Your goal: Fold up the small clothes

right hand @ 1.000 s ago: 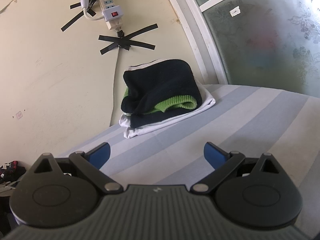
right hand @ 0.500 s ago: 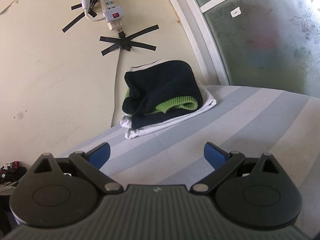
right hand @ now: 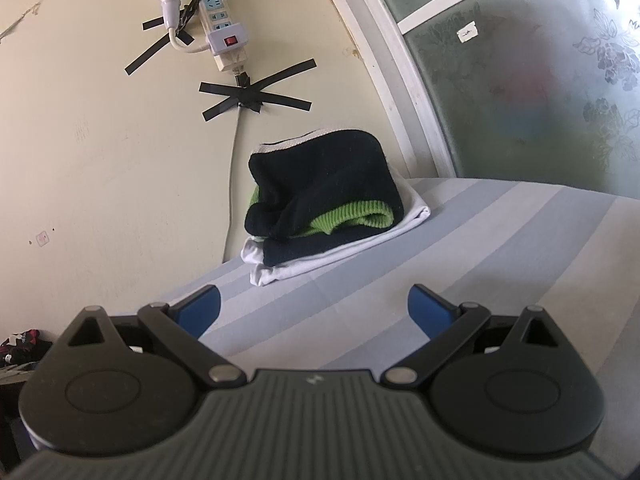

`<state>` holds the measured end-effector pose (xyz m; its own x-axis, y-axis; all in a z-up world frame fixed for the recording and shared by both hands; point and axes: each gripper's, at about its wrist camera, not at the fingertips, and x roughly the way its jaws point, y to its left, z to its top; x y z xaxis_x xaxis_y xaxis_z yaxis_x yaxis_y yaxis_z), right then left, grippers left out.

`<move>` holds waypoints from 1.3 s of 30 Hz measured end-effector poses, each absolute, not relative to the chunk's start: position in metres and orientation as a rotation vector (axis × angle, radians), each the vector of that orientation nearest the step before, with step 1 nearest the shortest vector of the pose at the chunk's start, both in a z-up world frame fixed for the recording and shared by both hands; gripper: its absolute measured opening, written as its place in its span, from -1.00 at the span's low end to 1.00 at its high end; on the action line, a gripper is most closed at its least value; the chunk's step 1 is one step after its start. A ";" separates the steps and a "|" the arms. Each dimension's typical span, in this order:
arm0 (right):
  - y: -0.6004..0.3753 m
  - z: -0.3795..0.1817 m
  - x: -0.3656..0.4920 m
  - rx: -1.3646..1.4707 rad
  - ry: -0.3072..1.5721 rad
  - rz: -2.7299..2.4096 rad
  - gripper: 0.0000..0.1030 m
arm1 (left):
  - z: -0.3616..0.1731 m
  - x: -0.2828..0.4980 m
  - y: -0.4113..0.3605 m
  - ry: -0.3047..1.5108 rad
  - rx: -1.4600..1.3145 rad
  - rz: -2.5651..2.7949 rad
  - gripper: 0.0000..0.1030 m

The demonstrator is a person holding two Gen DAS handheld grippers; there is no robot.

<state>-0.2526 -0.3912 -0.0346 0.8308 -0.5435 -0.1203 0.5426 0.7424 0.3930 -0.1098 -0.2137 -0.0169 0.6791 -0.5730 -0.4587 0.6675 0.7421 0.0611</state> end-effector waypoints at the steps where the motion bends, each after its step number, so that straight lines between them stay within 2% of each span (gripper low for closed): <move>1: -0.391 -0.035 -0.253 0.430 -0.002 -0.595 0.97 | -0.017 -0.110 -0.213 0.435 0.231 -0.704 1.00; 39: -0.389 -0.032 -0.253 0.427 -0.006 -0.589 0.97 | -0.018 -0.107 -0.216 0.486 0.245 -0.712 1.00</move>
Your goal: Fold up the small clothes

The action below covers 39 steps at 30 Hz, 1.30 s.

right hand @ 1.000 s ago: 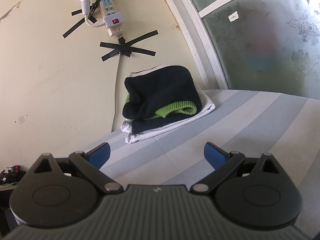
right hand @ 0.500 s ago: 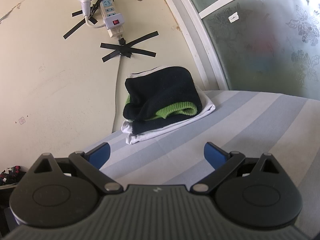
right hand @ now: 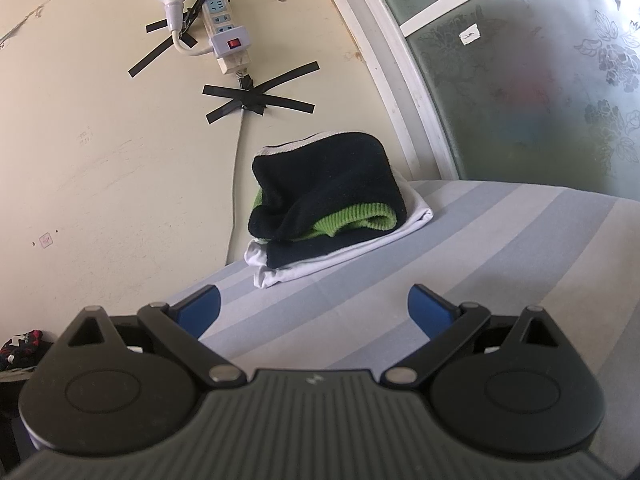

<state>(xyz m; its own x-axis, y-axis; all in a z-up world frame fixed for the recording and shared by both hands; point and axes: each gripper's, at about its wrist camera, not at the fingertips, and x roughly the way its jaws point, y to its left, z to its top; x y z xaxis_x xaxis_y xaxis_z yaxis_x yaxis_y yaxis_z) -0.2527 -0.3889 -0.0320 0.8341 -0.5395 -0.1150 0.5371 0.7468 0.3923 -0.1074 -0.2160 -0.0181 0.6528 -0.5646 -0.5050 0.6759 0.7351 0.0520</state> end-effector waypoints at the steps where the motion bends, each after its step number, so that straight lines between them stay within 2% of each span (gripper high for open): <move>1: -0.389 -0.032 -0.253 0.427 -0.006 -0.591 0.97 | -0.018 -0.107 -0.216 0.489 0.248 -0.713 1.00; 15: -0.389 -0.032 -0.252 0.427 -0.007 -0.589 0.97 | -0.019 -0.107 -0.218 0.511 0.249 -0.729 1.00; 39: -0.389 -0.035 -0.248 0.427 -0.004 -0.586 0.97 | -0.017 -0.119 -0.220 0.418 0.268 -0.708 1.00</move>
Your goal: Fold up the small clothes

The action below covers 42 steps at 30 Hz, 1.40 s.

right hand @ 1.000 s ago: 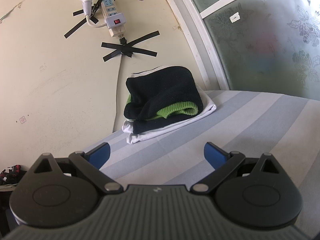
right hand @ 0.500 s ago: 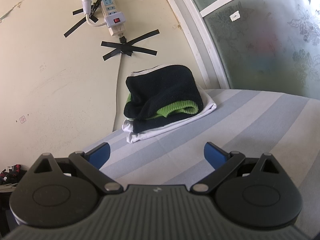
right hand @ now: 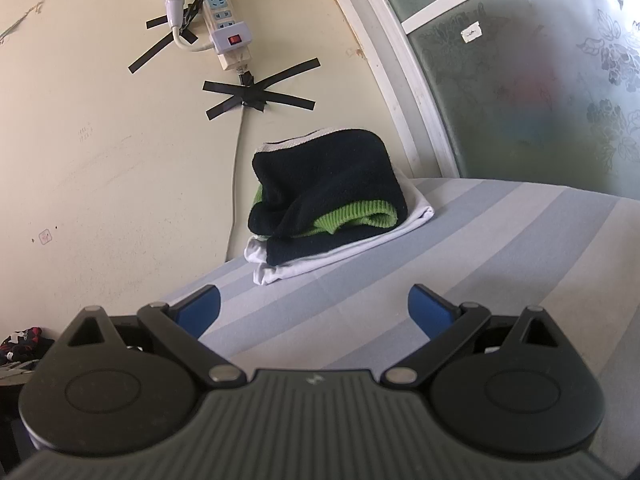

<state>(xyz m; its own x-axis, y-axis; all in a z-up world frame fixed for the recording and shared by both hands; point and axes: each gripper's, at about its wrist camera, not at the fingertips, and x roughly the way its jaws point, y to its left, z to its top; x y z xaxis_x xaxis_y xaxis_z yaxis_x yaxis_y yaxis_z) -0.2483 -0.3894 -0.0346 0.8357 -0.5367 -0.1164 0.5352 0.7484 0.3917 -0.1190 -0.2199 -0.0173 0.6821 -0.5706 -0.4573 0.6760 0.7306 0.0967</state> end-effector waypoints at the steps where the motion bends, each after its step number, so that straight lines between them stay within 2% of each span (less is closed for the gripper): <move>1: -0.389 -0.035 -0.248 0.427 -0.004 -0.586 0.97 | -0.017 -0.119 -0.220 0.416 0.267 -0.709 1.00; 5: -0.390 -0.035 -0.249 0.427 -0.005 -0.586 0.97 | -0.016 -0.120 -0.218 0.393 0.255 -0.701 1.00; 14: -0.389 -0.034 -0.254 0.418 -0.042 -0.584 0.97 | -0.011 -0.132 -0.205 0.195 0.171 -0.659 1.00; 20: -0.389 -0.033 -0.254 0.414 -0.047 -0.566 0.97 | -0.010 -0.139 -0.206 0.152 0.185 -0.645 1.00; 42: -0.389 -0.032 -0.251 0.400 -0.031 -0.561 0.98 | -0.013 -0.114 -0.198 0.396 0.199 -0.652 1.00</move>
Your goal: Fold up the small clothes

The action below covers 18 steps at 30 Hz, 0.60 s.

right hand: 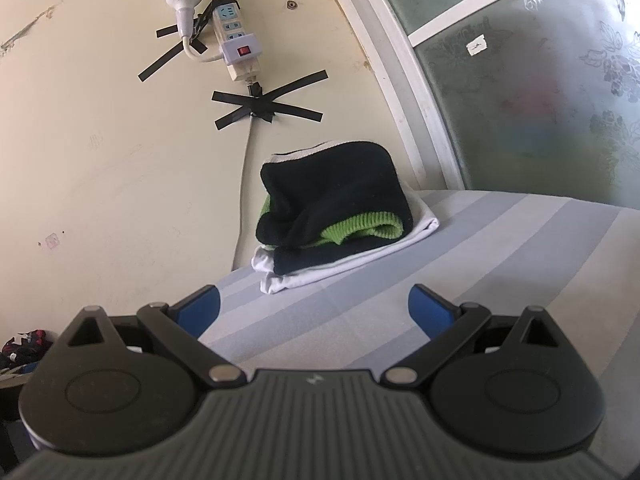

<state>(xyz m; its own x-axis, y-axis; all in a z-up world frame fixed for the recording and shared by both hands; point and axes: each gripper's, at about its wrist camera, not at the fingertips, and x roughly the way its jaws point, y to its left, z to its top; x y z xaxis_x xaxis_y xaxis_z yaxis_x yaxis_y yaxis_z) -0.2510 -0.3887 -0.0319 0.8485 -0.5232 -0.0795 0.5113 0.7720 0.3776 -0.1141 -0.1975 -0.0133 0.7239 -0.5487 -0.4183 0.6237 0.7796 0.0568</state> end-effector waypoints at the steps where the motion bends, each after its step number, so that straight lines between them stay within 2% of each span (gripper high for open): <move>1: -0.389 -0.032 -0.251 0.399 -0.029 -0.564 0.98 | -0.012 -0.113 -0.196 0.406 0.199 -0.652 1.00; 18: -0.363 -0.030 -0.245 0.289 0.028 -0.627 1.00 | 0.006 -0.108 -0.183 0.483 0.182 -0.717 1.00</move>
<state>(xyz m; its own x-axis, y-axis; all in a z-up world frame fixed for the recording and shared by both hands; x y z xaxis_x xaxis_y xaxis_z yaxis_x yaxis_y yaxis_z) -0.2446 -0.3633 -0.0296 0.8107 -0.5745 -0.1129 0.5822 0.7709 0.2582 -0.1076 -0.1833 0.0063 0.6500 -0.5864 -0.4834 0.6685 0.7437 -0.0031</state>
